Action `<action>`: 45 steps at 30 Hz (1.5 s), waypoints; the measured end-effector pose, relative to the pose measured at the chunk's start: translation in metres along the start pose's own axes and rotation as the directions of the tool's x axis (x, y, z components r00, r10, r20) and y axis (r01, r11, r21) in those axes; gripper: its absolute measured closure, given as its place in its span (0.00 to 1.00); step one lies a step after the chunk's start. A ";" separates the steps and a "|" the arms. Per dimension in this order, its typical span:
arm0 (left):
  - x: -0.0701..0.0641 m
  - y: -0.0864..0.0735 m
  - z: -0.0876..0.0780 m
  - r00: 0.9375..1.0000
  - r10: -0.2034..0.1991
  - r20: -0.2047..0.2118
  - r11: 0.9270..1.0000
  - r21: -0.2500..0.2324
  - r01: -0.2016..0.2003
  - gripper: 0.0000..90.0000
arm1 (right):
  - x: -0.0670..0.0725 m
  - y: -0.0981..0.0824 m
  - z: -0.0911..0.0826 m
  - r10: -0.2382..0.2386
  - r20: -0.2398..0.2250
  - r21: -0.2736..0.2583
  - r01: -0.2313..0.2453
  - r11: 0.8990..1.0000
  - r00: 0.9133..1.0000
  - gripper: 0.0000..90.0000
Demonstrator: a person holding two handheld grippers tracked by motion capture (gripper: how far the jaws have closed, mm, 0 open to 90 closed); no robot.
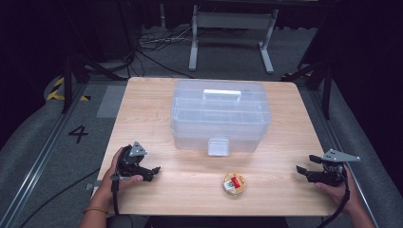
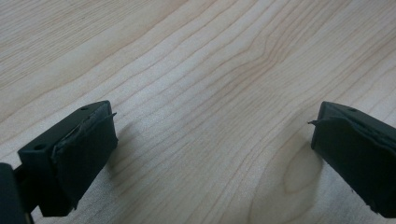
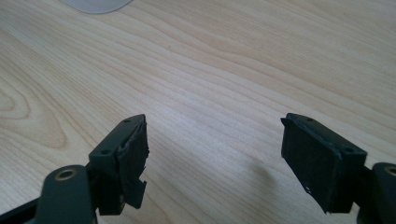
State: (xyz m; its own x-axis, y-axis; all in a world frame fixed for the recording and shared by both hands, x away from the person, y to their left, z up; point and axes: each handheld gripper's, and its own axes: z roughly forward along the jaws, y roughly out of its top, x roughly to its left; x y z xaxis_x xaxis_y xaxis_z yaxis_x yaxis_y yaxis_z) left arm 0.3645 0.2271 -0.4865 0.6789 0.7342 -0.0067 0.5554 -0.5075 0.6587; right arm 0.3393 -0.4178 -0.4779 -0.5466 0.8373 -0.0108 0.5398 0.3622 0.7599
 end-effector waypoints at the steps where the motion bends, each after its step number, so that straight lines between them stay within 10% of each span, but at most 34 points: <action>1: 0.000 0.000 0.000 1.000 0.000 0.000 1.000 0.000 0.000 0.01 | 0.001 0.001 -0.001 -0.004 -0.001 0.000 0.004 1.000 1.000 0.26; 25: 0.000 0.001 0.001 1.000 -0.004 0.012 1.000 0.005 0.004 0.00 | 0.023 0.050 -0.019 -0.107 -0.012 -0.085 0.105 0.991 0.994 0.30; 45: -0.001 0.001 0.001 1.000 -0.013 0.000 1.000 0.000 0.013 0.01 | 0.046 0.155 -0.033 -0.217 -0.042 -0.197 0.205 0.959 0.975 0.32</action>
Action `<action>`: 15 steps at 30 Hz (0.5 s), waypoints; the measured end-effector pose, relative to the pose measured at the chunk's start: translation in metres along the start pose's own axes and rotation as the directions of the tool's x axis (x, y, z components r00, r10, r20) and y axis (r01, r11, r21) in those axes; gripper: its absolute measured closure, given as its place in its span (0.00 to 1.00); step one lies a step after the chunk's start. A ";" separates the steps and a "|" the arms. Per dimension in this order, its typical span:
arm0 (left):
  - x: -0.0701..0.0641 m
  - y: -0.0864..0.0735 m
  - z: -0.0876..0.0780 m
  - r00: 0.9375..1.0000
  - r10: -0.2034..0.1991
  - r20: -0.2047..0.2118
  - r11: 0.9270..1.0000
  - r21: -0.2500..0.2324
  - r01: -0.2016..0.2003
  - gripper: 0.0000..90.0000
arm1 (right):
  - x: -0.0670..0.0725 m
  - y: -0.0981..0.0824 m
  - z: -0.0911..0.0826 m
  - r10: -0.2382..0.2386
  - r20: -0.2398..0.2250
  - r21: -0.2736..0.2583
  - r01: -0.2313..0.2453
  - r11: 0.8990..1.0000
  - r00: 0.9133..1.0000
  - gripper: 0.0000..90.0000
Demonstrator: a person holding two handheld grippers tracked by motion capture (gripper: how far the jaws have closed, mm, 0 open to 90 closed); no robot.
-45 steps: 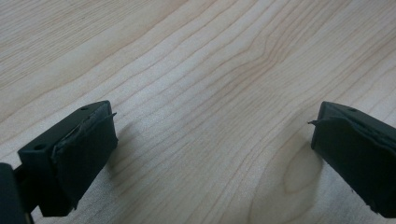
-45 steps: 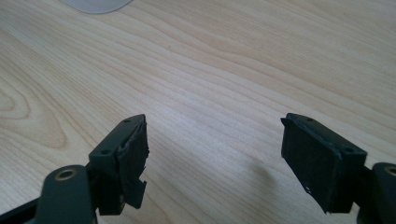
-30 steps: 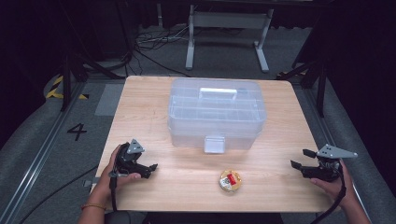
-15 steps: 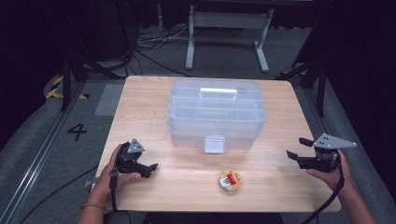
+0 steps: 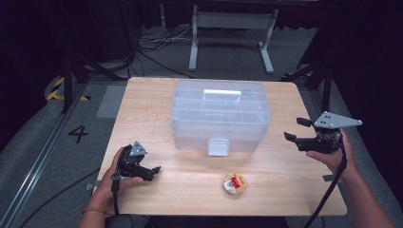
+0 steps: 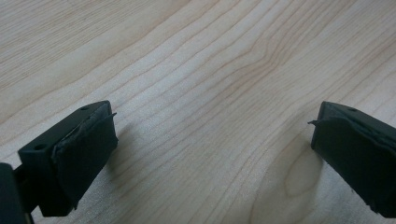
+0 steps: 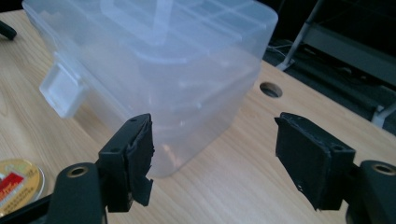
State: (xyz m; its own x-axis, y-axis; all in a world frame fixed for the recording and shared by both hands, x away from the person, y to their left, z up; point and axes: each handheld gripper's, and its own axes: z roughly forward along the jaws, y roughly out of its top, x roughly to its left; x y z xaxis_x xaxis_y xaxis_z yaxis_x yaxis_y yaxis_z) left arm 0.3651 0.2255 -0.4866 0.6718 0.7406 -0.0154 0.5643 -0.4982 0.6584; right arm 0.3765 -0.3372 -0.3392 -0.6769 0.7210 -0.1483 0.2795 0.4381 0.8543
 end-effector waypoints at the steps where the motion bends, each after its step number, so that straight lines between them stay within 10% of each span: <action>1: 0.000 0.000 0.000 1.000 -0.001 0.000 1.000 0.000 0.001 0.01 | 0.000 0.004 0.001 -0.004 -0.006 -0.002 0.004 1.000 1.000 0.32; 15: 0.000 0.000 0.000 1.000 0.000 0.001 1.000 0.001 0.000 0.01 | 0.012 0.065 0.040 -0.048 -0.080 -0.002 0.048 0.999 0.996 0.39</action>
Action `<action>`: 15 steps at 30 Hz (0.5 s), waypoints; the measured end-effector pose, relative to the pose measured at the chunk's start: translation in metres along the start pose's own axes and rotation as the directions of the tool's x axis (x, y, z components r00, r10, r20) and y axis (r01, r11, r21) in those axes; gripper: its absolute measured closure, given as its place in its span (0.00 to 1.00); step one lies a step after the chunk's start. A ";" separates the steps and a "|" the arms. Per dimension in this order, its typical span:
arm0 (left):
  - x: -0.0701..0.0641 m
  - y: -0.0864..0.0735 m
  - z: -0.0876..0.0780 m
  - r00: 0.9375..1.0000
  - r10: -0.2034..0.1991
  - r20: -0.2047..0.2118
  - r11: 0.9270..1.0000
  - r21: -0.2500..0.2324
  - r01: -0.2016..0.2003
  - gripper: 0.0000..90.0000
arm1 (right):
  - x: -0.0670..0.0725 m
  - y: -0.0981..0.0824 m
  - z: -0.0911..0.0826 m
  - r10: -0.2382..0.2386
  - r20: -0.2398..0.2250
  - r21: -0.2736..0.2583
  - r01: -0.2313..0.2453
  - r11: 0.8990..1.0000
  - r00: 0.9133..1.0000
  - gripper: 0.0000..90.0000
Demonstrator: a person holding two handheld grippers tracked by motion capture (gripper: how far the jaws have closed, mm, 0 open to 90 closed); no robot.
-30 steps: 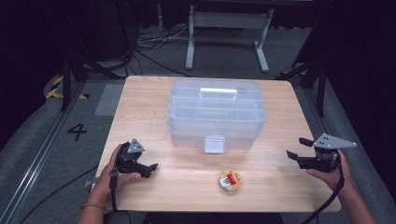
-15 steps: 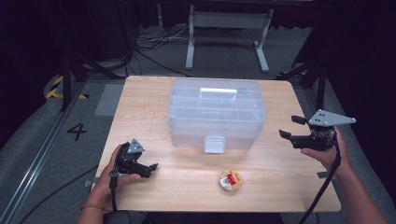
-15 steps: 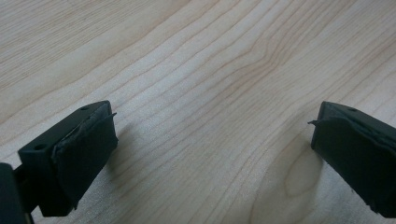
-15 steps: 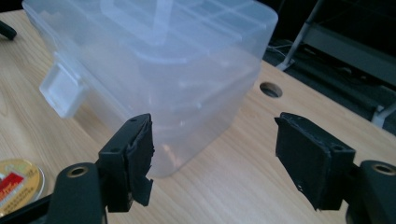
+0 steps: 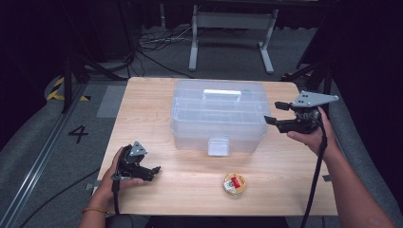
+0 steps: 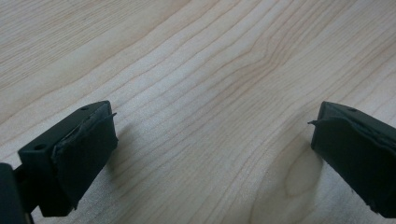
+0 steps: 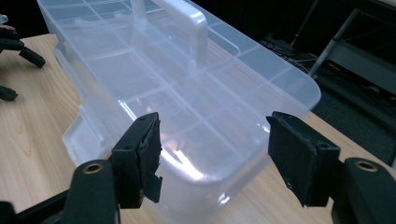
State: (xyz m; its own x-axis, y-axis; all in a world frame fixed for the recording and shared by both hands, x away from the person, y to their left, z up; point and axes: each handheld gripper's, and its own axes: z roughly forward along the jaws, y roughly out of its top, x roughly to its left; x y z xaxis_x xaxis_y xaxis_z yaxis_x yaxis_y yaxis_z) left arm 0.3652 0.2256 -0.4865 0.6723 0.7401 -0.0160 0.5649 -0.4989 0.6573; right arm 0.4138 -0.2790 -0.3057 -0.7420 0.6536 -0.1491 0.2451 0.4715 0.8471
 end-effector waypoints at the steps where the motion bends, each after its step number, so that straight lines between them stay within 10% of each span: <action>1: 0.000 0.000 0.000 1.000 0.000 -0.001 1.000 -0.002 0.000 0.01 | 0.000 0.005 0.004 -0.002 -0.001 -0.002 0.002 1.000 1.000 0.40; 15: 0.001 0.001 0.000 1.000 0.010 0.008 1.000 0.003 -0.010 0.01 | 0.002 0.045 0.055 -0.037 -0.041 0.065 0.039 0.997 0.998 0.46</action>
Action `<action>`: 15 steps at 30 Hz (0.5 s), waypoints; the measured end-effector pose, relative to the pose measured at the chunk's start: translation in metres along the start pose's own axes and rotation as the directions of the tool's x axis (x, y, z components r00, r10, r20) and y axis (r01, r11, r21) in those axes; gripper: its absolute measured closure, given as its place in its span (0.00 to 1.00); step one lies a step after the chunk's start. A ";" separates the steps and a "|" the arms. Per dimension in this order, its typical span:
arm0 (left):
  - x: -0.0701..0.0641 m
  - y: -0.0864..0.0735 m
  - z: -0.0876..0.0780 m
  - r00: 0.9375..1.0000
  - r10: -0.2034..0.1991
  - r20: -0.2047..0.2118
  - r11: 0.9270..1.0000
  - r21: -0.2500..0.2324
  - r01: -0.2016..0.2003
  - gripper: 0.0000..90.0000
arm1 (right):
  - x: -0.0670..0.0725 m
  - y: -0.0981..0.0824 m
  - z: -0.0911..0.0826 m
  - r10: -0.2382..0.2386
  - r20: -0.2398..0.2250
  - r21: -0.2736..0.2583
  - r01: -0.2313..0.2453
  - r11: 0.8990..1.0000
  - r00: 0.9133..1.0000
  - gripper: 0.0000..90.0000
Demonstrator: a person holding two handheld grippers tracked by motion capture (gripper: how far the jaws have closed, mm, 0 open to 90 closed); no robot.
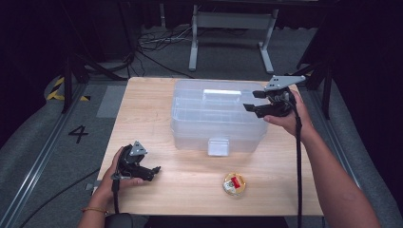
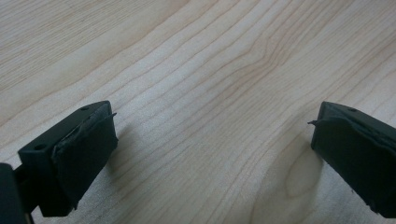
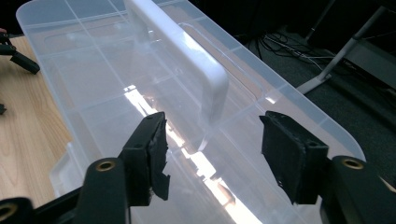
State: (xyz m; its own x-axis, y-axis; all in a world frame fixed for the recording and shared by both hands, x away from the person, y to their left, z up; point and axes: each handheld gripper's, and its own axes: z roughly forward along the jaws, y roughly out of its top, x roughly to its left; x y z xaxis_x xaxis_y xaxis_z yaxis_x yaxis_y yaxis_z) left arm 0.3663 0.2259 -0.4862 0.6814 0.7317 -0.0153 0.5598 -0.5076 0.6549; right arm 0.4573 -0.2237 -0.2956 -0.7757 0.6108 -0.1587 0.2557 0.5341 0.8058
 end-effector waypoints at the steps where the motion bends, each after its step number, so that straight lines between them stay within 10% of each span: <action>1: 0.000 0.000 0.000 1.000 0.001 0.001 1.000 0.000 -0.001 0.01 | 0.000 0.002 0.003 -0.004 0.001 0.003 0.004 1.000 1.000 0.47; 15: 0.001 0.002 -0.001 1.000 -0.004 -0.002 1.000 -0.019 0.004 0.10 | 0.000 0.019 0.038 -0.016 0.028 0.089 0.013 0.996 0.999 0.66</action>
State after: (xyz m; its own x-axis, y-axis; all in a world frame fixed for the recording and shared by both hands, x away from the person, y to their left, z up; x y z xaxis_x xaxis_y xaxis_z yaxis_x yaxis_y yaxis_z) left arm 0.3673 0.2258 -0.4842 0.6779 0.7349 -0.0164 0.5536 -0.4957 0.6692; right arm 0.4835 -0.1913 -0.3022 -0.7632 0.6184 -0.1872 0.2956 0.5919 0.7499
